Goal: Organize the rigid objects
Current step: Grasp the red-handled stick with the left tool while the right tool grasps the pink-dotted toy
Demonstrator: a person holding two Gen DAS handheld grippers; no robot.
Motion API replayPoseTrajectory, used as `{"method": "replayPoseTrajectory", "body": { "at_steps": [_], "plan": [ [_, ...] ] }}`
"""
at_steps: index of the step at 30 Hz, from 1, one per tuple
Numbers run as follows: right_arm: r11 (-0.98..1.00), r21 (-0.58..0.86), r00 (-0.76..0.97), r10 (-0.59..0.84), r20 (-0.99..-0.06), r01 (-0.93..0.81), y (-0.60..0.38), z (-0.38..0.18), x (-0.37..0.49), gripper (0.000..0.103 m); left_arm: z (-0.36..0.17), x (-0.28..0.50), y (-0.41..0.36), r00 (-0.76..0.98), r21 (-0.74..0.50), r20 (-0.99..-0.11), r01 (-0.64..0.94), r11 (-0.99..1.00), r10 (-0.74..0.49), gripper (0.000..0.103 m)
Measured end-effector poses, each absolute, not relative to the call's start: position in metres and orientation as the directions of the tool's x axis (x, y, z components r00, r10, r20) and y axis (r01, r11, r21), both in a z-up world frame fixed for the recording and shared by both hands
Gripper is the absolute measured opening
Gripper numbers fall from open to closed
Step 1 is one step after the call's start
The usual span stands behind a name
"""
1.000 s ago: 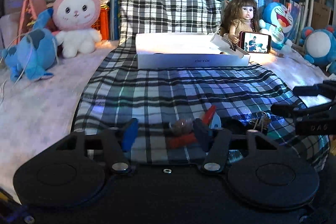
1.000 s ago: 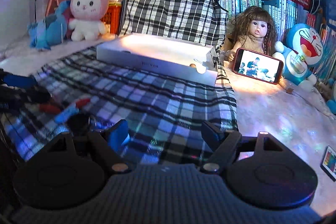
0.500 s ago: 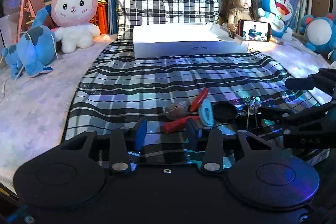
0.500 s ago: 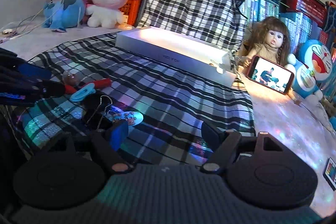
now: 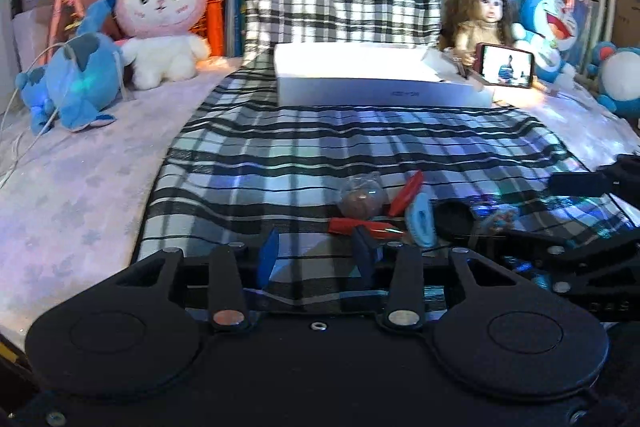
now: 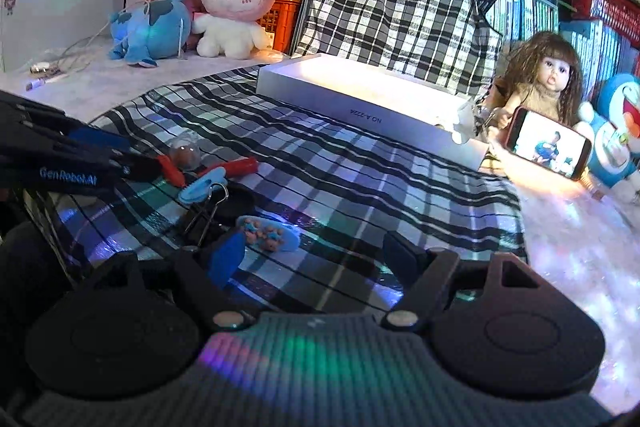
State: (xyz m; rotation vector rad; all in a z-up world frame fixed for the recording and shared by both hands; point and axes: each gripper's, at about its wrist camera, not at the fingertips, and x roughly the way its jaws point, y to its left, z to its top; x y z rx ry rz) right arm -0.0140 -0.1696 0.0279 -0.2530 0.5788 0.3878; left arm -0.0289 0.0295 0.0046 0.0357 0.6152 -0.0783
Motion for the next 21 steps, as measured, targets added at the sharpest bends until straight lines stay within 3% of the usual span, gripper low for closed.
{"method": "replayPoseTrajectory", "body": {
  "at_steps": [7, 12, 15, 21],
  "plan": [
    [0.902, -0.029, 0.740, 0.335, -0.583, -0.431, -0.166, 0.025, -0.007, 0.083, 0.004, -0.029, 0.013, 0.818, 0.028, -0.568, 0.130, 0.991, -0.092, 0.040],
    [0.904, 0.027, 0.724, 0.359, -0.589, -0.426, -0.167, 0.023, -0.003, 0.070, 0.002, -0.025, 0.010, 0.815, 0.013, -0.570, 0.131, 0.991, -0.101, 0.041],
    [0.910, 0.030, 0.730, 0.352, -0.585, -0.414, -0.169, 0.023, -0.003, 0.052, 0.001, -0.023, 0.009, 0.813, 0.001, -0.573, 0.130, 0.991, -0.107, 0.041],
    [0.922, 0.027, 0.741, 0.327, -0.587, -0.385, -0.178, 0.025, -0.002, 0.046, -0.001, -0.020, 0.006, 0.816, -0.009, -0.567, 0.137, 0.991, -0.117, 0.040]
  ]
}}
